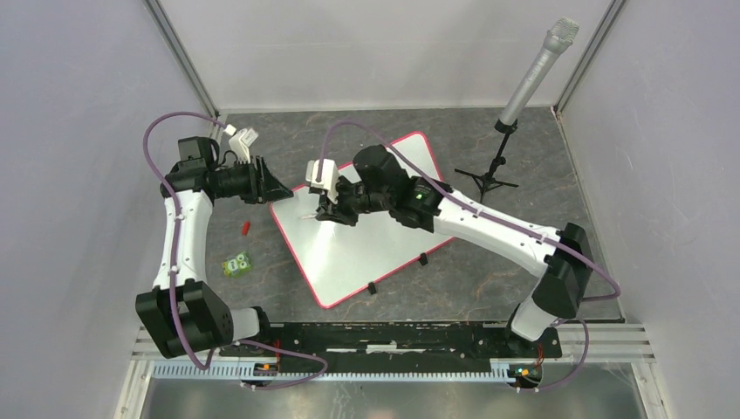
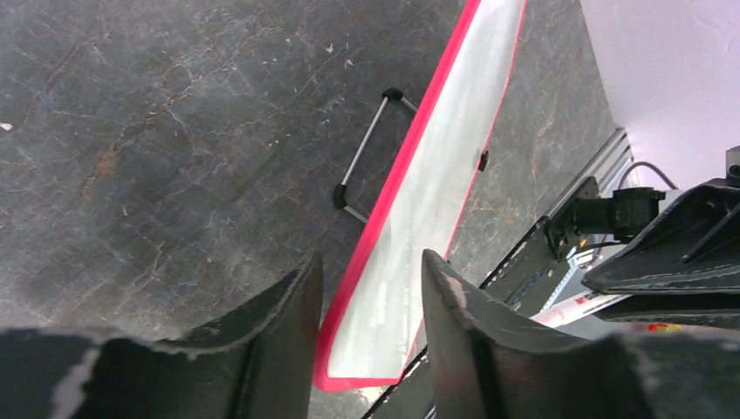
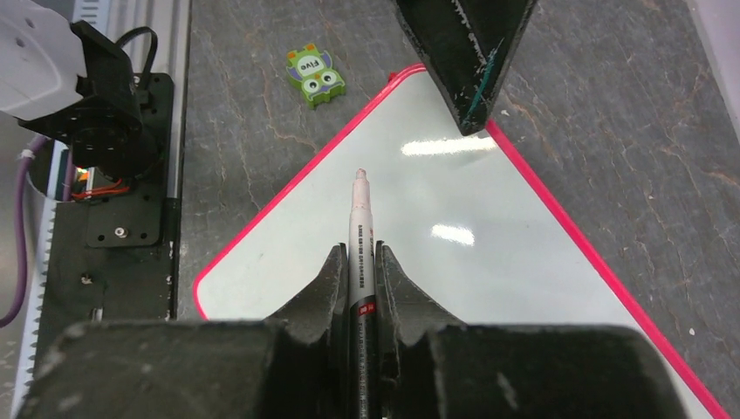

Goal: Write a sentence on the whiteboard
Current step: Hold the whiteboard on the whiteboard stand, then write a sentence on the whiteboard.

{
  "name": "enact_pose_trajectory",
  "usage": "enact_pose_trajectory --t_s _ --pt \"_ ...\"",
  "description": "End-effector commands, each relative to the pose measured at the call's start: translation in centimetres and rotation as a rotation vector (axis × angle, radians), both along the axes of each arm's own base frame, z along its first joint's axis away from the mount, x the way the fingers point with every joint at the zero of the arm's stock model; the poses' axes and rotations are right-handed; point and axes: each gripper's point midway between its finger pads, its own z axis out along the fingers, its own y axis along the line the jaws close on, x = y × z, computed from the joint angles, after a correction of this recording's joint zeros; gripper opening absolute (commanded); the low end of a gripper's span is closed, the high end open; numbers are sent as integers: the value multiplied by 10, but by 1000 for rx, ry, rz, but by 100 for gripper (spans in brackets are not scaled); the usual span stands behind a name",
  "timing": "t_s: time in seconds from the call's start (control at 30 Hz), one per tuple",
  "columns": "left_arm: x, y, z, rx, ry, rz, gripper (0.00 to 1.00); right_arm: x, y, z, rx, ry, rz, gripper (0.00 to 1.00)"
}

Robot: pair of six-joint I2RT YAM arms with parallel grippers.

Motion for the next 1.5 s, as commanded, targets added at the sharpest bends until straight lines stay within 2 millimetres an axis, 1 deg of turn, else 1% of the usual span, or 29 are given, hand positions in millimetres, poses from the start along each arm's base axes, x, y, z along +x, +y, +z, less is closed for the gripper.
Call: enact_pose_trajectory --t_s 0.0,0.07,0.2,0.33,0.53,0.7,0.87,1.07,1.2,1.3,1.47 --pt "1 -6 4 -38 2 -9 48 12 18 21 47 -98 -42 0" --pt "1 -6 3 -40 3 -13 43 13 23 20 49 -102 -47 0" --pt "2 -6 1 -37 10 -11 36 10 34 25 59 -107 -43 0" --pt "2 -6 -3 -28 20 -9 32 15 43 23 49 -109 -59 0" --pt "0 -7 -4 -14 12 -11 28 21 50 14 21 -115 -73 0" --pt "0 -8 -3 -9 7 -15 18 28 53 10 -2 -126 -94 0" --pt "-1 -8 -3 -4 3 -20 13 32 53 9 -14 -138 -110 0" --pt "-2 -10 -3 2 -7 -30 6 33 54 3 -27 -136 -110 0" --pt "-2 -10 -2 8 -13 -32 3 35 54 -3 -44 -140 -109 0" --pt "-2 -10 -2 12 -17 -35 2 35 54 -8 -59 -140 -108 0" --pt "-2 -9 -2 18 -21 -35 3 36 47 -16 -93 -147 -117 0"
